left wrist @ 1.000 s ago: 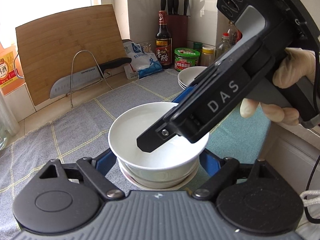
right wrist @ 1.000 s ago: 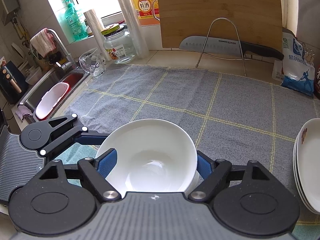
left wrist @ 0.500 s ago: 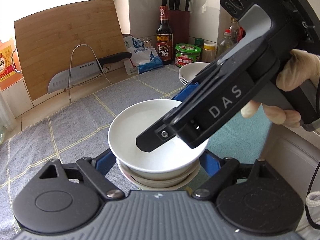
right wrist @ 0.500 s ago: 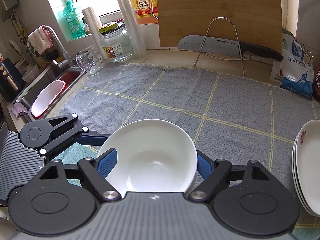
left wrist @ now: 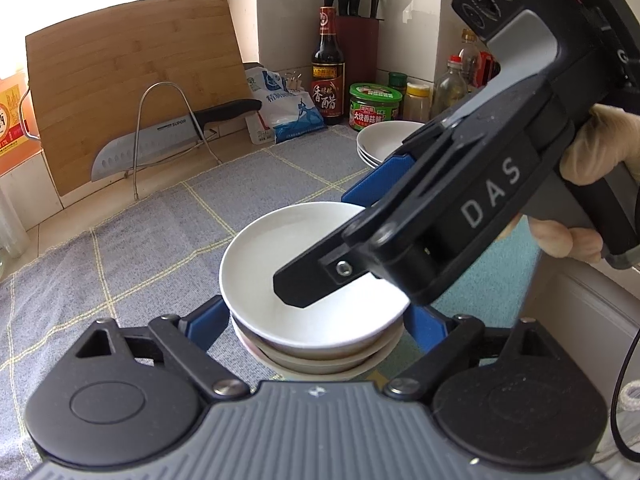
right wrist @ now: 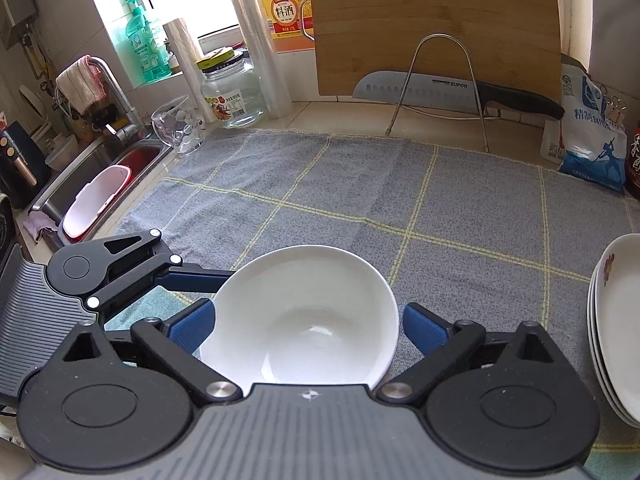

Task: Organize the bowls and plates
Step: 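Lower the bowl onto the bowl stack and open the right gripper, then grip the three-bowl stack from opposite sides with both grippers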

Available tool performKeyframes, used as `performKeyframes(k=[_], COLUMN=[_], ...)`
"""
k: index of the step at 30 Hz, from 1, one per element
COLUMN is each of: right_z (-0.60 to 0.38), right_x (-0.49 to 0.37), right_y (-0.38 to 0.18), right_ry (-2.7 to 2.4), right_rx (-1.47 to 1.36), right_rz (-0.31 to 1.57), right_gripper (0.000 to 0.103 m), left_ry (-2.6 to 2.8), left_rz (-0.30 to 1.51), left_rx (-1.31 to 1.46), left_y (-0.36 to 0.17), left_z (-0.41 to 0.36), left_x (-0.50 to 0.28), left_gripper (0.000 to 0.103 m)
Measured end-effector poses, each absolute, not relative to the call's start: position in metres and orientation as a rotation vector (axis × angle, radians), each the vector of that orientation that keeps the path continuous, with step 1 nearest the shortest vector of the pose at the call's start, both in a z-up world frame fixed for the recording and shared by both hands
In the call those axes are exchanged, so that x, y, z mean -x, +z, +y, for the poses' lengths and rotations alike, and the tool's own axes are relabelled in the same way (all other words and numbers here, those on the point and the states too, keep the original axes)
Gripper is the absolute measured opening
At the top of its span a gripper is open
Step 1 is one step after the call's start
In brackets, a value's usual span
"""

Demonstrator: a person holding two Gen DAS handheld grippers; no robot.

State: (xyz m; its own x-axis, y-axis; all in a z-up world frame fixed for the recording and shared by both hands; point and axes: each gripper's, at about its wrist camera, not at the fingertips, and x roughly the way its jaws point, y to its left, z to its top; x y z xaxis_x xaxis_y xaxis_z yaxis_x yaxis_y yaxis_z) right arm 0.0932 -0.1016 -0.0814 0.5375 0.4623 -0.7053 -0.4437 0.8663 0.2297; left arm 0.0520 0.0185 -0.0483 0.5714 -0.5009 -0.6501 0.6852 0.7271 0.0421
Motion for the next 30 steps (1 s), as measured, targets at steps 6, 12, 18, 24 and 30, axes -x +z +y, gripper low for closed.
performKeyframes(k=[6,12,18,24,30], right_z=[-0.104,-0.107,-0.105,-0.101,-0.097], right_x=[-0.088,-0.080,-0.067,-0.052,-0.040], right_y=[-0.079,-0.075,-0.072,-0.073,-0.080], right_ry=[0.515,0.491,0.473,0.477,0.484], right_rx=[-0.003,0.038,0.098,0.159,0.225], right_rz=[0.828,0.799,0.772,0.765,0.775], right_gripper=[0.103,0.103,0.103,0.103,0.103], left_ry=[-0.715,-0.719,-0.742,-0.774,-0.793], left_rz=[0.663,0.669,0.670,0.675,0.702], left_rx=[-0.310,-0.319,-0.333,-0.365,-0.420], left_y=[-0.048,-0.045,-0.042,-0.042,-0.050], left_z=[0.024,0.029,0.034,0.043,0.055], left_x=[-0.050,-0.048,-0.047,-0.046,-0.049], left_gripper=[0.096,0.096,0.096,0.096,0.096])
